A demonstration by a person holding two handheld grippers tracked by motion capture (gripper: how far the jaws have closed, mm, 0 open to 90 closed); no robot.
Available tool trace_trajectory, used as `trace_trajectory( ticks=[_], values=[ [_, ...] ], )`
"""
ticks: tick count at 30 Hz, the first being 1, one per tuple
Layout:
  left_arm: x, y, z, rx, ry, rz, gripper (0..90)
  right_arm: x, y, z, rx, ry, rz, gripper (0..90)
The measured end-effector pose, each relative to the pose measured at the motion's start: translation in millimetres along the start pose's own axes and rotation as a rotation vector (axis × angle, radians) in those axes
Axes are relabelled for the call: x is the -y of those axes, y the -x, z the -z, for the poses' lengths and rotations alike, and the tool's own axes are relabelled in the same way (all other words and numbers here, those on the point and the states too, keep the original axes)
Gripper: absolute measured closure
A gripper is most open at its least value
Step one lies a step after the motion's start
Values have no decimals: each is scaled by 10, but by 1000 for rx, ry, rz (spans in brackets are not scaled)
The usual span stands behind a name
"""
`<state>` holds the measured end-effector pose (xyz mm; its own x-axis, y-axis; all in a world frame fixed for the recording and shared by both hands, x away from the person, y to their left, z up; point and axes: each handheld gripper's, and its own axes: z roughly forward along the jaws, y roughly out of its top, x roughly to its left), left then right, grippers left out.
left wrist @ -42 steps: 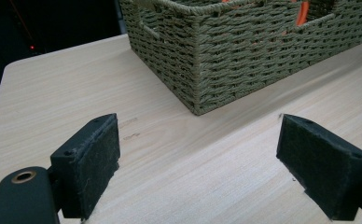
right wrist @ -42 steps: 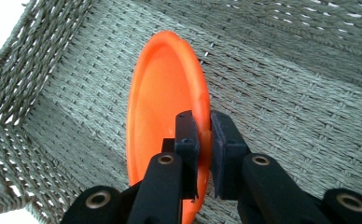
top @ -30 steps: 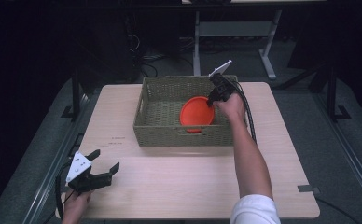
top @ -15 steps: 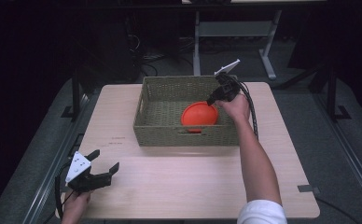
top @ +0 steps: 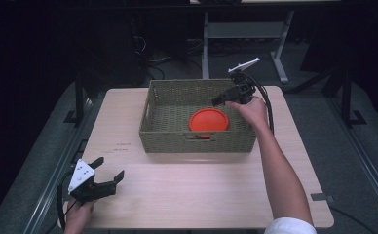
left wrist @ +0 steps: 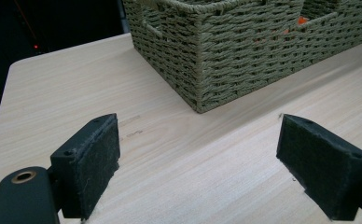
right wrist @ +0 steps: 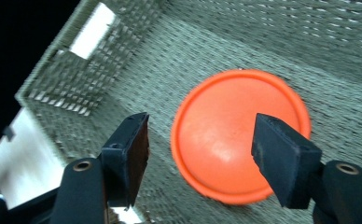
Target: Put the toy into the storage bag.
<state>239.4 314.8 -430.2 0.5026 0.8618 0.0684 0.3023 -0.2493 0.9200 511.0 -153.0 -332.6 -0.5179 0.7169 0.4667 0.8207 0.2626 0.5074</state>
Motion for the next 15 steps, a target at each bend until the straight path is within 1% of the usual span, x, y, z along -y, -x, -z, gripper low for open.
trace_trajectory(
  ticks=[2, 5, 7, 9, 10, 13, 15],
  values=[
    [-5, -3, 6, 1, -1, -5, 127, 23, 8, 11, -12, 10, -8, 346],
    [0, -1, 2, 3, -11, -15, 127, 50, 43, 26, -9, 7, -18, 335],
    [-3, 0, 7, 5, -8, -9, 127, 76, 67, 38, -22, 17, -29, 330],
    [-7, 1, 10, 3, -4, -11, 127, 98, 78, 47, -21, 13, -29, 315],
    [-7, 1, 9, 4, -6, -11, 127, 103, 78, 55, -21, 7, -34, 311],
    [-4, -5, 14, 2, -8, -11, 127, 109, 64, 92, -36, 14, -34, 314],
    [-2, -12, 24, -1, -7, -4, 127, 110, 41, 107, -39, 13, -25, 316]
  ],
)
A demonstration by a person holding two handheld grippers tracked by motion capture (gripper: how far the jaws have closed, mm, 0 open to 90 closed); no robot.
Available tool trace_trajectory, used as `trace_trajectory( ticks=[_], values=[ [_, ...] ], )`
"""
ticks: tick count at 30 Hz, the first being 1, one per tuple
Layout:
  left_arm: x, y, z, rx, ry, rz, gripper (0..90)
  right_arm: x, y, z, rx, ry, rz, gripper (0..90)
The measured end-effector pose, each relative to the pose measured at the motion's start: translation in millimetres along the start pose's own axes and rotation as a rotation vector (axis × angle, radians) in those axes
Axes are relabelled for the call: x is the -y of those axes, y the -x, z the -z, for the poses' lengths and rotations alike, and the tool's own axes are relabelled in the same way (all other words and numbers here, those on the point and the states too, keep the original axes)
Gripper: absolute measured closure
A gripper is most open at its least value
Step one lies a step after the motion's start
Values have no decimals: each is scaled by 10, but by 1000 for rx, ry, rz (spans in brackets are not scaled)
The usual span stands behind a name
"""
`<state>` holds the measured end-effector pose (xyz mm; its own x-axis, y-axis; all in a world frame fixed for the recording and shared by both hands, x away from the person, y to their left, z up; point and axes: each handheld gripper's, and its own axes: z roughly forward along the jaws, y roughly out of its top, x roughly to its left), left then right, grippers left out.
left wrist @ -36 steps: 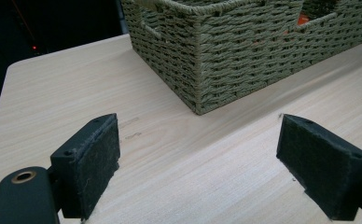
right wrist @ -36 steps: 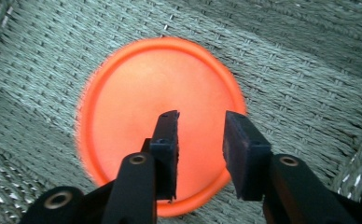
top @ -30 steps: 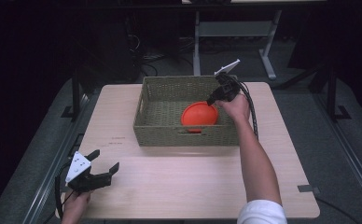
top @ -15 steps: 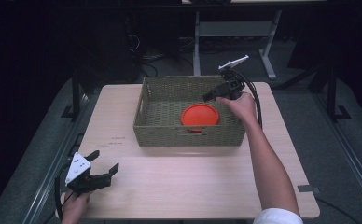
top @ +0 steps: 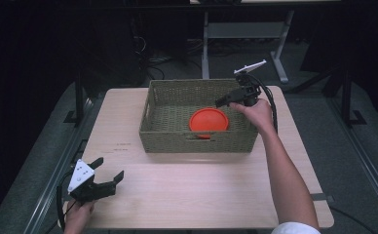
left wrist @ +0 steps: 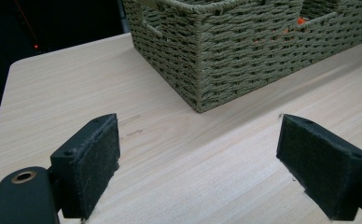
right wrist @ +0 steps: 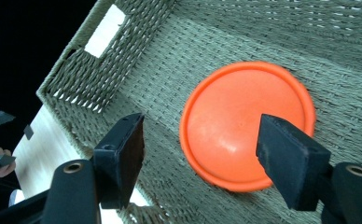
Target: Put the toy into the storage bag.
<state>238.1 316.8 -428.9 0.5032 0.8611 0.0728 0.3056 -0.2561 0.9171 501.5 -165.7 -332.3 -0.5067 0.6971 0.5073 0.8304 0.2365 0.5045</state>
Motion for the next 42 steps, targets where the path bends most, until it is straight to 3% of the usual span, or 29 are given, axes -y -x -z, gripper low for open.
trace_trajectory(
  ticks=[12, 19, 32, 42],
  values=[
    [3, -2, 17, -1, 2, 5, 127, 60, -81, 114, -39, 32, 13, 257],
    [2, 10, 10, 3, 1, 7, 127, 186, -104, 282, -81, 55, 21, 206],
    [-1, 26, -3, 6, 0, 7, 127, 439, -162, 514, -114, 92, 64, 207],
    [-2, 26, -4, 7, -5, 5, 127, 577, -230, 555, -137, 84, 92, 204]
  ],
)
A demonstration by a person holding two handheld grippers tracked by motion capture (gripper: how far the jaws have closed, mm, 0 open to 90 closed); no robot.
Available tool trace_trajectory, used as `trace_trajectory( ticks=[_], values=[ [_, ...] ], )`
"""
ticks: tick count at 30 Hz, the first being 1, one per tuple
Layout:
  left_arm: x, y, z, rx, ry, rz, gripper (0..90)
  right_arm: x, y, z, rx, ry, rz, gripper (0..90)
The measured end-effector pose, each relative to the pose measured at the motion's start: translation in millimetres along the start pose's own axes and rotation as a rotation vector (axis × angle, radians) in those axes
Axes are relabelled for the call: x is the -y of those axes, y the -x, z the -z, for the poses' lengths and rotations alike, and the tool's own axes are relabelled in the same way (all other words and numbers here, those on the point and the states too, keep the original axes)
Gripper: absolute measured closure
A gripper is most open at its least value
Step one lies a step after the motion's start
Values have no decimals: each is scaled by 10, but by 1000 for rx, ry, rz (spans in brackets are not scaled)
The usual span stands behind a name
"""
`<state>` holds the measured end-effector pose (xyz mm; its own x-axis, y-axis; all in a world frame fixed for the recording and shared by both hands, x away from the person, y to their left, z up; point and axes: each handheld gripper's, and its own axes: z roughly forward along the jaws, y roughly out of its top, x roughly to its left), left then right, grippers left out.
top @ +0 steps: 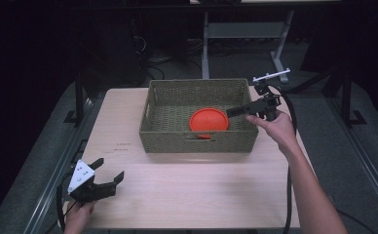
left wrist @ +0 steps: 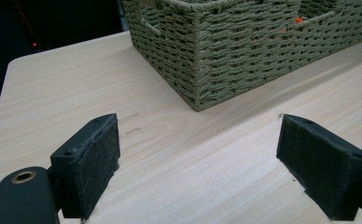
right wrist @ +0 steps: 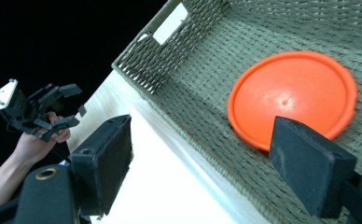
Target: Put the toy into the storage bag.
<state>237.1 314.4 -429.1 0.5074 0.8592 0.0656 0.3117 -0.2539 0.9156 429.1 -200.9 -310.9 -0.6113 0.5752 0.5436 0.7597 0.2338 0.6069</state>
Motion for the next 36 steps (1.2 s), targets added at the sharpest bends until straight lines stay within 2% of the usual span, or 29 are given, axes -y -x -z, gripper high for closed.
trace_trajectory(
  ticks=[23, 36],
  values=[
    [-6, 3, 3, 1, -4, -7, 127, 329, -36, 168, -19, 10, 7, 204],
    [-9, 0, 4, 3, -6, -4, 127, 443, -85, 219, -29, 14, 23, 204]
  ],
)
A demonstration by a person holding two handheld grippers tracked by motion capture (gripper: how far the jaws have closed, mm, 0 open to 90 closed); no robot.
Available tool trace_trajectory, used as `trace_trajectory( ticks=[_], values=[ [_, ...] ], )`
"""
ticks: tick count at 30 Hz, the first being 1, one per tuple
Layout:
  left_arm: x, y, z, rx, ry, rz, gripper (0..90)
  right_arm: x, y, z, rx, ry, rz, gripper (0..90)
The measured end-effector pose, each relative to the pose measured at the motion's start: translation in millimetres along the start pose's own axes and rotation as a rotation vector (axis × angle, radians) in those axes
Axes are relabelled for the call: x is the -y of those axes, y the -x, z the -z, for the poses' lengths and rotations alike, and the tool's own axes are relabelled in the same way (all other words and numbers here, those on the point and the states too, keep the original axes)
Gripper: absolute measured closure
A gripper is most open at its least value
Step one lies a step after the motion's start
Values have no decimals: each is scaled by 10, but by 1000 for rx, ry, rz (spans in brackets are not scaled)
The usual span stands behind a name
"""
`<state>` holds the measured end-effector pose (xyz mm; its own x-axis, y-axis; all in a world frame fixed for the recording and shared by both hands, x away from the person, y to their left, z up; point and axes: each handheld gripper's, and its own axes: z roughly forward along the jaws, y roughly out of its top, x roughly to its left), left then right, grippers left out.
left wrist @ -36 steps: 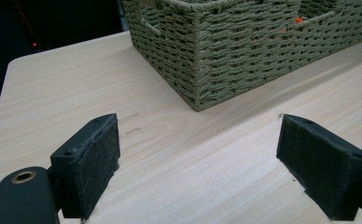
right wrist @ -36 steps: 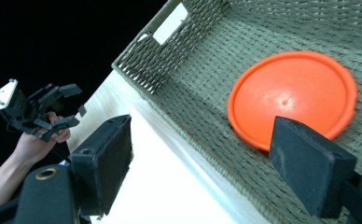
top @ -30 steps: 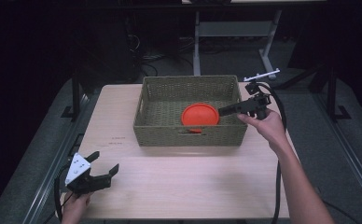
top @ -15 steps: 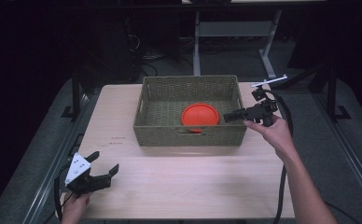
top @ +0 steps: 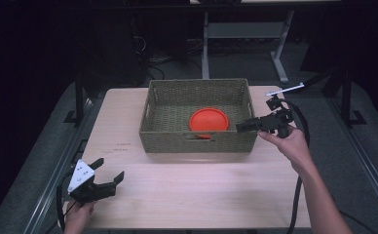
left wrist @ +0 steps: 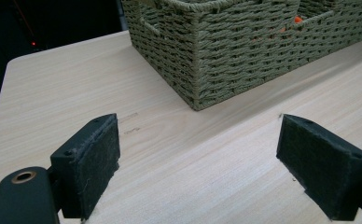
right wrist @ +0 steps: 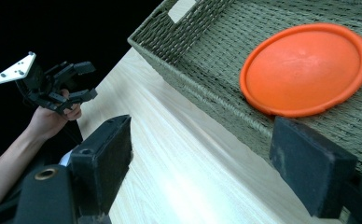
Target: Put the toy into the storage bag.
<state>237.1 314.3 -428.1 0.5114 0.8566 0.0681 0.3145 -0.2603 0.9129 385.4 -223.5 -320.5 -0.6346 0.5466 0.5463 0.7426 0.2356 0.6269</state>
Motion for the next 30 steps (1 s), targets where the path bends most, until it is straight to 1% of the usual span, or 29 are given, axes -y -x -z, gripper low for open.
trace_trajectory(
  ticks=[2, 3, 9, 12, 23, 25, 30],
  values=[
    [1, 0, -1, 1, 1, 2, 127, 14, -8, 7, -4, -1, 3, 203],
    [1, -1, -1, 2, 2, 3, 127, 21, -9, 9, 2, -1, 6, 201],
    [0, -5, 0, 1, 1, 4, 127, 93, -8, 29, -2, 0, 3, 201],
    [0, -5, 0, 3, 0, 3, 127, 140, 10, 39, -2, 3, 2, 200],
    [1, -9, -1, 2, -10, -1, 127, 320, 83, 115, -3, 9, -28, 199],
    [0, -9, -1, 4, -10, -2, 127, 344, 93, 123, -1, 11, -24, 199],
    [0, -10, -1, 4, -11, 0, 127, 416, 119, 138, -2, 11, -31, 199]
  ],
)
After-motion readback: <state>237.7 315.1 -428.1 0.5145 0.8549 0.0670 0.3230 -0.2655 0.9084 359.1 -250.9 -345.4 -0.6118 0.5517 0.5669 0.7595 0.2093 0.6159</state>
